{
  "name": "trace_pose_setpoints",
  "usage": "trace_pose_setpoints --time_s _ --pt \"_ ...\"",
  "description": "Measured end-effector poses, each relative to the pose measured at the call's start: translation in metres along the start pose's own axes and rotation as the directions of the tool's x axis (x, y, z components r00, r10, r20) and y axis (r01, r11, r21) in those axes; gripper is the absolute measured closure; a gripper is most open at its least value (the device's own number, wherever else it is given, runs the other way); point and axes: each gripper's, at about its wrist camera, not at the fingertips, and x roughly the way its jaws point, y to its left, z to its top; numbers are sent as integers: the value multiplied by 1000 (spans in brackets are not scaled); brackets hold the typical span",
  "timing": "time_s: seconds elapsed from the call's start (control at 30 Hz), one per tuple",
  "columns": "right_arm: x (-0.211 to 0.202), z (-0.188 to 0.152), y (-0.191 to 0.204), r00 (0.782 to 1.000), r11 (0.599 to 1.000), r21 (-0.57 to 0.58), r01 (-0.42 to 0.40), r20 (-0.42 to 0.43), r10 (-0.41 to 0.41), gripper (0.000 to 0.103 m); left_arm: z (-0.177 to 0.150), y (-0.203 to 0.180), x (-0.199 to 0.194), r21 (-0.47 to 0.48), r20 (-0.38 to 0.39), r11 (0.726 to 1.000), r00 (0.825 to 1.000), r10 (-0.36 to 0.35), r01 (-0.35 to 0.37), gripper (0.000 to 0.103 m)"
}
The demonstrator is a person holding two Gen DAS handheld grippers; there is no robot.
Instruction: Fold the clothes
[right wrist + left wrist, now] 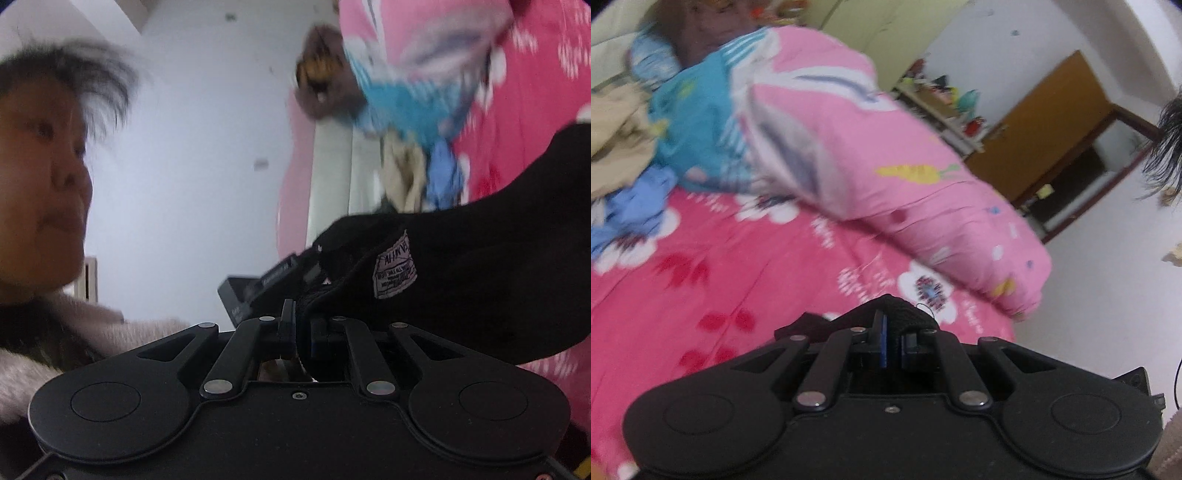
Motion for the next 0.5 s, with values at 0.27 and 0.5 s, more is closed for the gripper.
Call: trace_pose_setpoints --time_s 0.27,0.5 --pt "29 -36 0 970 997 -79 -10 -241 -10 96 -45 29 -30 -108 13 989 995 100 -98 98" --pt "51 -49 2 913 991 -122 -61 -408 6 96 -72 34 -60 -170 28 972 985 170 -162 98"
